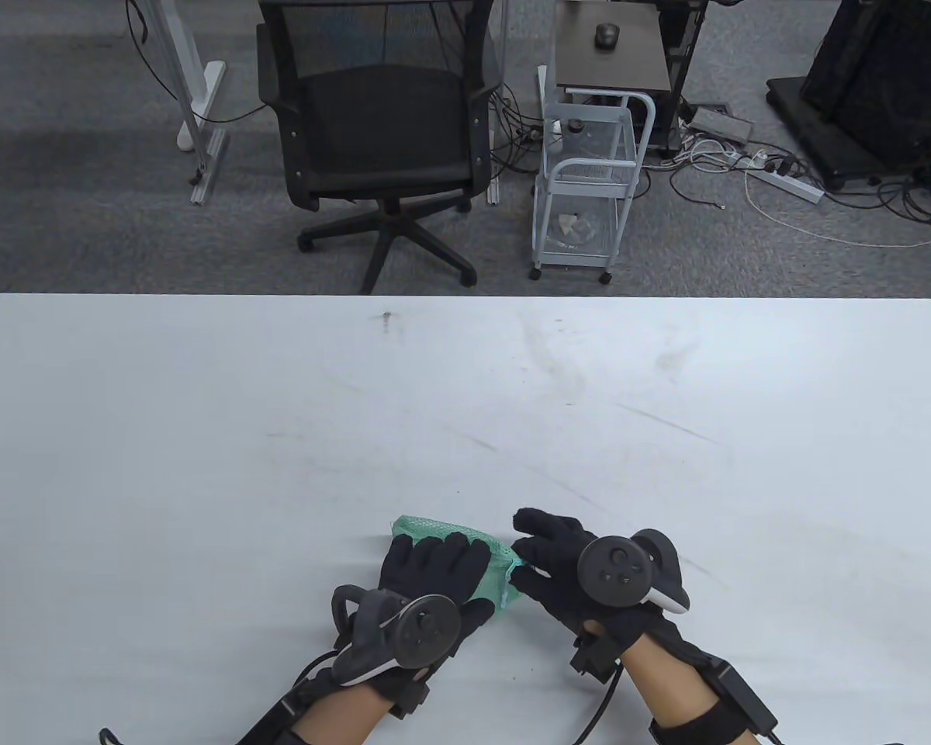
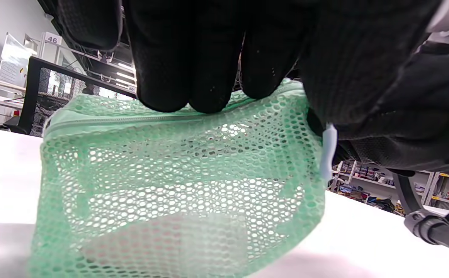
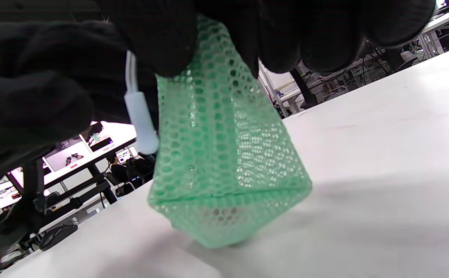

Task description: Take cleansing milk out of the toiletry bag

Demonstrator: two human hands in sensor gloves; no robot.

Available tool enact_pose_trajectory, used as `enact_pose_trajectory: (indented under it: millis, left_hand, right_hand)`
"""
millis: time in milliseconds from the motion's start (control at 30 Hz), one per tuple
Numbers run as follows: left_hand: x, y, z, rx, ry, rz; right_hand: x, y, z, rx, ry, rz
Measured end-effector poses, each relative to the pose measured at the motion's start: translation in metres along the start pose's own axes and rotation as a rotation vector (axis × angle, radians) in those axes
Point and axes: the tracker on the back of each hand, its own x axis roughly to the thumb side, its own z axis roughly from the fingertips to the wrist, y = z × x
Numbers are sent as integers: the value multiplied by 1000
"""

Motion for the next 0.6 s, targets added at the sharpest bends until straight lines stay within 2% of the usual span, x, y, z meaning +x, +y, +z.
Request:
enact_pose_trajectory:
  millis: [200,600]
  left_hand:
    - [0,-2,-1,-16,7,20]
    - [3,-7,-3,-7,37,-31]
  right_hand:
    - [9,3,2,-22,7,-15]
    - [29,5,6,-134,26,-67]
